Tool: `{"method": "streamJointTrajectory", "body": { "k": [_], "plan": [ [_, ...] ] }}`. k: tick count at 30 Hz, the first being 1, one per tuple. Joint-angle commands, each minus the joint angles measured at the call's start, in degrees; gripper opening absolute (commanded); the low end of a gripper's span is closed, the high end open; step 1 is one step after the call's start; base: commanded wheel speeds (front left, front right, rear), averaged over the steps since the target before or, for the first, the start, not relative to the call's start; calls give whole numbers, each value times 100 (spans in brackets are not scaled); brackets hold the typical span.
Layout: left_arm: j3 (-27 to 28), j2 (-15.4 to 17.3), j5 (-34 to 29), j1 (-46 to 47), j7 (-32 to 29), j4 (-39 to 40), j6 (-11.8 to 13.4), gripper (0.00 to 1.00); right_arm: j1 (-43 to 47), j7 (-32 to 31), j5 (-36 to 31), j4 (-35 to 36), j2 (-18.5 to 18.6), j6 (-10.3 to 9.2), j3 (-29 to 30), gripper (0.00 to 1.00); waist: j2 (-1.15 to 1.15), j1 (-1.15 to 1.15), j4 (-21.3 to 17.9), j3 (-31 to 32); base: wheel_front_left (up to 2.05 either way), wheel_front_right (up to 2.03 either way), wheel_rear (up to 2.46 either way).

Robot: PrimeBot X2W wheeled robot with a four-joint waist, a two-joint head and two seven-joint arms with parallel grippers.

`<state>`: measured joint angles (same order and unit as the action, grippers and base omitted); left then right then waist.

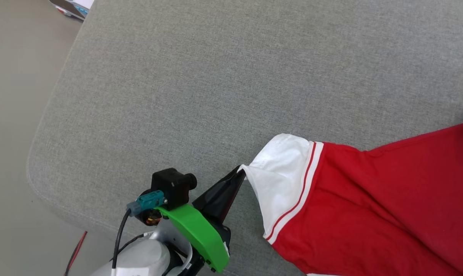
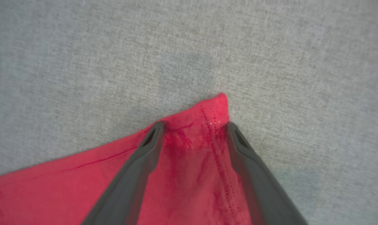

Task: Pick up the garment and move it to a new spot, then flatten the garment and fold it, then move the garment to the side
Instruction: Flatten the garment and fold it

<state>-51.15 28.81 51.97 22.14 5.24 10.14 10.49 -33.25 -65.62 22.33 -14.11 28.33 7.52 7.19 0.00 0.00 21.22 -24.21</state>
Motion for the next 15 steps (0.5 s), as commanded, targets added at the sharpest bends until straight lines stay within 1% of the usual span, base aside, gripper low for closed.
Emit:
{"method": "streamJointTrajectory", "body": {
  "k": [1,2,8,15],
  "plan": [
    [16,-29,-19,99,30,-4,-11,0,143,8,10,-170,-101,-3,-126,30,0,0,13,3,0,0,0],
    [17,-27,-16,98,27,-4,-4,0,167,23,27,-193,-97,-3,-151,0,0,0,11,15,0,0,0],
    [29,-6,-4,90,13,-1,40,0,134,310,163,-312,-115,-3,-184,0,0,0,-35,133,0,0,0],
    [92,76,34,21,50,-26,96,0,45,970,463,-372,-119,-3,-310,0,0,0,-192,487,0,0,0]
  ]
}}
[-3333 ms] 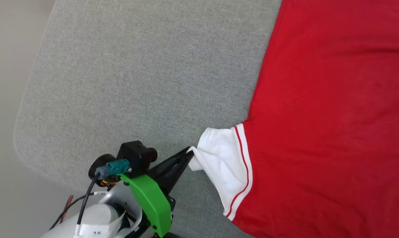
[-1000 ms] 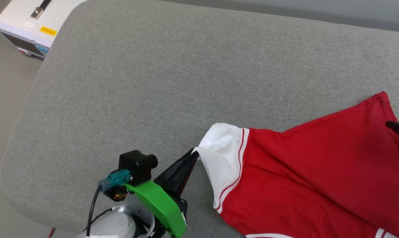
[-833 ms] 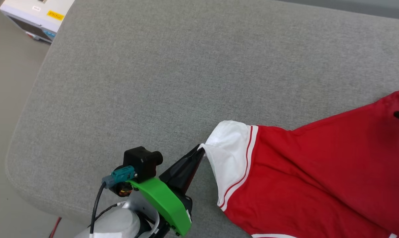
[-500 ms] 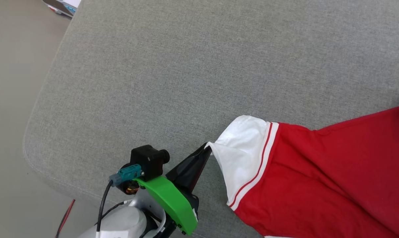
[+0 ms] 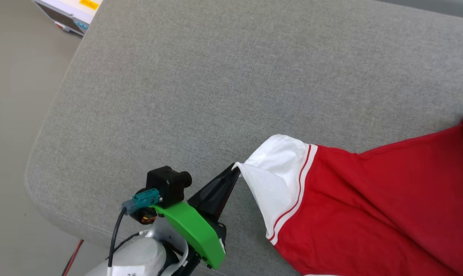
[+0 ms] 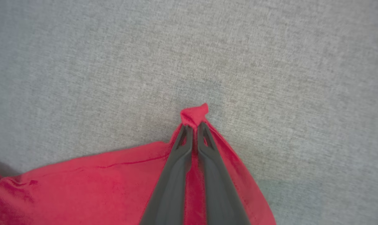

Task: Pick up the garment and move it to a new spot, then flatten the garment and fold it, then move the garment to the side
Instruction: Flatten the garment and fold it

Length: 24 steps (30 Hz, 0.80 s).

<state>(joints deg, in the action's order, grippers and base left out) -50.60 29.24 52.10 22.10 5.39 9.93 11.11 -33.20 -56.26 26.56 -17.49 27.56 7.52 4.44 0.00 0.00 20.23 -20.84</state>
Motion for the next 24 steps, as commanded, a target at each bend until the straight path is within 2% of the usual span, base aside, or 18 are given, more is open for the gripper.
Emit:
{"method": "streamJointTrajectory", "body": {
  "k": [1,13,24],
  "plan": [
    [54,57,31,11,40,-7,46,0,39,126,102,-48,-40,-3,-46,0,0,0,-128,223,0,0,0],
    [330,440,130,-54,76,105,140,0,82,1074,606,60,214,-3,-181,0,0,0,-636,1088,0,0,0],
    [975,851,285,279,202,240,192,0,210,1306,932,912,343,-3,-207,0,0,0,-1121,1685,0,0,0]
  ]
}}
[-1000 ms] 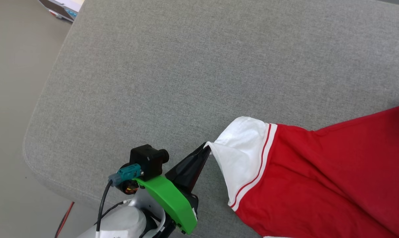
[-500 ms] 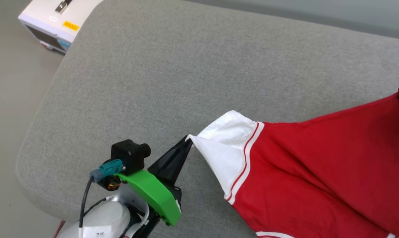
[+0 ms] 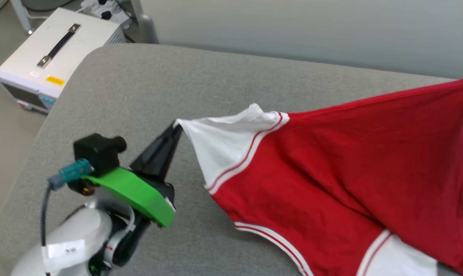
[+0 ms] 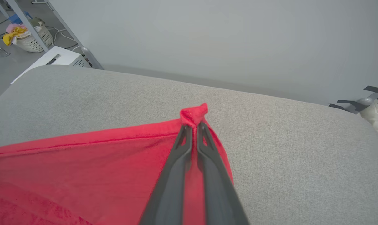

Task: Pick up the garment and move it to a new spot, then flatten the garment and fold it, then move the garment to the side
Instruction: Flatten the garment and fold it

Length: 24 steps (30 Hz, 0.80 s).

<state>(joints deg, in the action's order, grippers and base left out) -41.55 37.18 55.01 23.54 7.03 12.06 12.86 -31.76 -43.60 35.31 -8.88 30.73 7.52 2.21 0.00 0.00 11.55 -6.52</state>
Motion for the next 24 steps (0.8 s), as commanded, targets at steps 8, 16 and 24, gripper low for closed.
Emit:
{"method": "streamJointTrajectory", "body": {
  "k": [8,16,24],
  "plan": [
    [589,464,-73,646,22,305,116,0,211,125,146,777,-69,-3,72,0,0,0,-544,500,0,0,0],
    [1206,833,-287,1161,140,764,450,0,303,237,212,1527,-236,-3,311,0,0,0,-780,503,0,0,0],
    [1683,1292,-578,1871,17,1077,612,0,67,331,176,2152,-503,-3,656,0,0,0,-927,95,0,0,0]
  ]
}}
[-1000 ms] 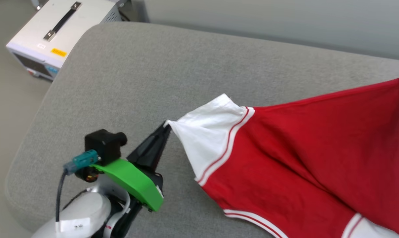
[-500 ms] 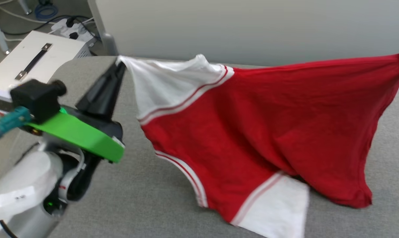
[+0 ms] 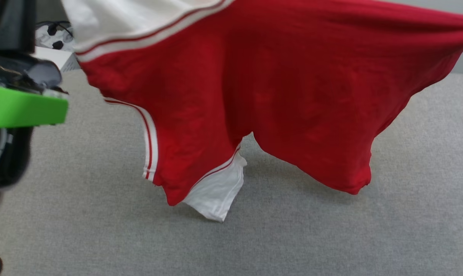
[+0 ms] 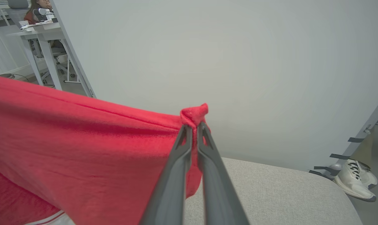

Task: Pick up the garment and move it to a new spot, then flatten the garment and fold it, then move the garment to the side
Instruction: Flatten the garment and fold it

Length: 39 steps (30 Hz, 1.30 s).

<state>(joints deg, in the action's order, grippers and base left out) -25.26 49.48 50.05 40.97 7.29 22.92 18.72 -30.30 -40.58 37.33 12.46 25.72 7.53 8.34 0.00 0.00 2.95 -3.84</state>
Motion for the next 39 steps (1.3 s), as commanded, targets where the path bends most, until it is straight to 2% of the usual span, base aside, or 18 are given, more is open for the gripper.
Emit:
{"method": "streamJointTrajectory", "body": {
  "k": [1,6,7,11,16,20,25,33,39],
  "plan": [
    [77,119,-106,230,-60,-2,2,0,-132,28,-38,63,-23,-4,61,0,0,0,-81,-250,0,0,0],
    [172,447,-214,876,-434,-134,-211,0,-588,102,-144,217,-90,-4,134,0,0,0,-137,-797,0,0,0],
    [164,614,-244,1316,-714,-309,-446,0,-980,173,-196,157,-81,-4,104,0,0,0,-181,-1179,0,0,0],
    [108,781,-338,2030,-1075,-678,-861,0,-1665,286,-273,-96,-14,-4,27,0,0,0,-218,-1733,0,0,0],
    [-22,761,-522,3114,-1458,-1342,-1424,0,-2708,504,-490,-640,177,-4,-215,0,0,0,-229,-2437,0,0,0],
    [-221,557,-845,4124,-1677,-2028,-1871,0,-3643,800,-686,-1289,265,-4,-400,0,0,0,-239,-2939,0,0,0],
    [-474,70,-1319,5523,-1697,-3206,-2307,0,-4761,1330,-1022,-2201,272,-4,-721,0,0,0,-277,-3409,0,0,0],
    [-639,-670,-1747,7237,-958,-5128,-2530,0,-6114,2266,-1597,-3594,-1,-4,-1025,0,0,0,-311,-3780,0,0,0],
    [-867,-1048,-1756,7476,-295,-6063,-2594,0,-6562,2948,-1772,-4411,-197,-4,-1164,0,0,0,-221,-3918,0,0,0]
  ]
}}
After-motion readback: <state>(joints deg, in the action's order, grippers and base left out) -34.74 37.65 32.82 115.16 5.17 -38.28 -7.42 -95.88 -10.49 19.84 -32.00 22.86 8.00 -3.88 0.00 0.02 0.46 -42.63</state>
